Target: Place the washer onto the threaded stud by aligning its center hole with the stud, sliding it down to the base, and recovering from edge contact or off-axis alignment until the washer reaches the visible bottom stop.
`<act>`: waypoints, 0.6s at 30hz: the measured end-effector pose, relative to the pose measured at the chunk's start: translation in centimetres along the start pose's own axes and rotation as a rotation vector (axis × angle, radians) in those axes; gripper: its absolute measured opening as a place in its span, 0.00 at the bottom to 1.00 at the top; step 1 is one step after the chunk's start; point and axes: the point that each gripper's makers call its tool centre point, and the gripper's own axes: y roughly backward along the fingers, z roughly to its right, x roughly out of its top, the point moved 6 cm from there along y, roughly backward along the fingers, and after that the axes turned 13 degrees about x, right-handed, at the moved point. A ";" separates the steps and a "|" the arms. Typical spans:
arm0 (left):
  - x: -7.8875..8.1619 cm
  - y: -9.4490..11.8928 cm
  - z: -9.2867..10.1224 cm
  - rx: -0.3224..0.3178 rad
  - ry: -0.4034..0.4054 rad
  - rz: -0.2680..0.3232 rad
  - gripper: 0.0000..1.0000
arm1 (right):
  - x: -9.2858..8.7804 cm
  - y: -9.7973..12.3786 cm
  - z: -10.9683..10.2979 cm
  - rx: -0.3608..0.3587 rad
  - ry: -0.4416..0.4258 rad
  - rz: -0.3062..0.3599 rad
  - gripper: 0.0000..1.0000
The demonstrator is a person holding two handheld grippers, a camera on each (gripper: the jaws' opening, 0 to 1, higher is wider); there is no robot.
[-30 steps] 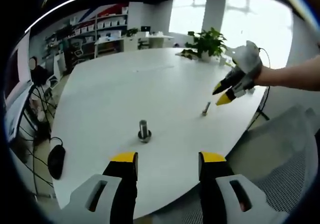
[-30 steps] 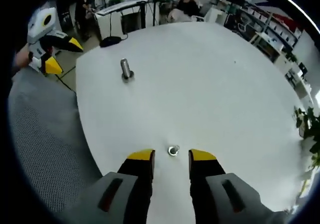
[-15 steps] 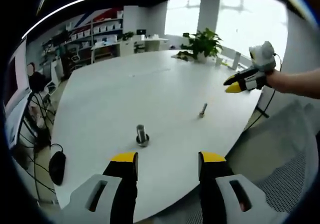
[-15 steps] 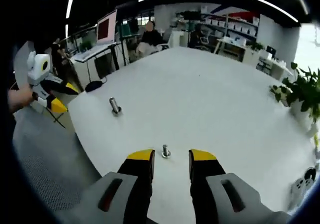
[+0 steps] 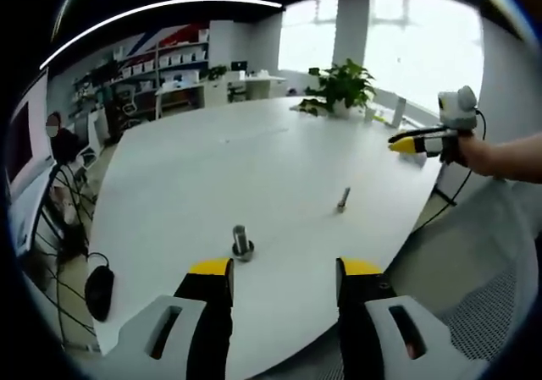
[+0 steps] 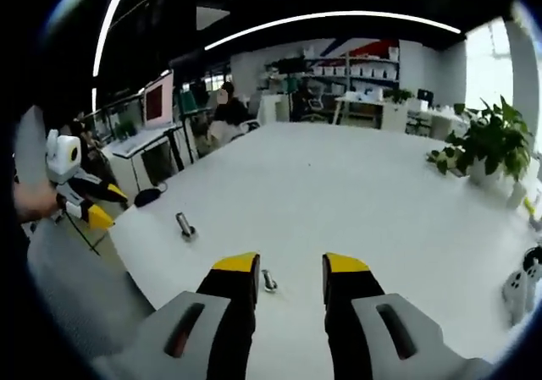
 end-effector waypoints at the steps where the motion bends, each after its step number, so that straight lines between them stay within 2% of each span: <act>1: 0.0 0.0 0.0 0.000 -0.002 -0.001 0.47 | 0.0 0.1 0.2 -0.007 -0.008 0.008 0.33; 9: 0.1 0.1 -0.1 0.012 0.007 0.010 0.48 | -0.3 0.5 1.1 -0.046 -0.039 0.041 0.33; 13: 0.3 0.2 -0.4 0.026 0.011 0.021 0.48 | -0.5 0.4 1.3 -0.052 -0.048 0.037 0.33; 18: 0.4 0.3 -0.5 0.043 0.006 0.032 0.48 | -0.9 -0.1 1.0 -0.047 -0.008 -0.001 0.33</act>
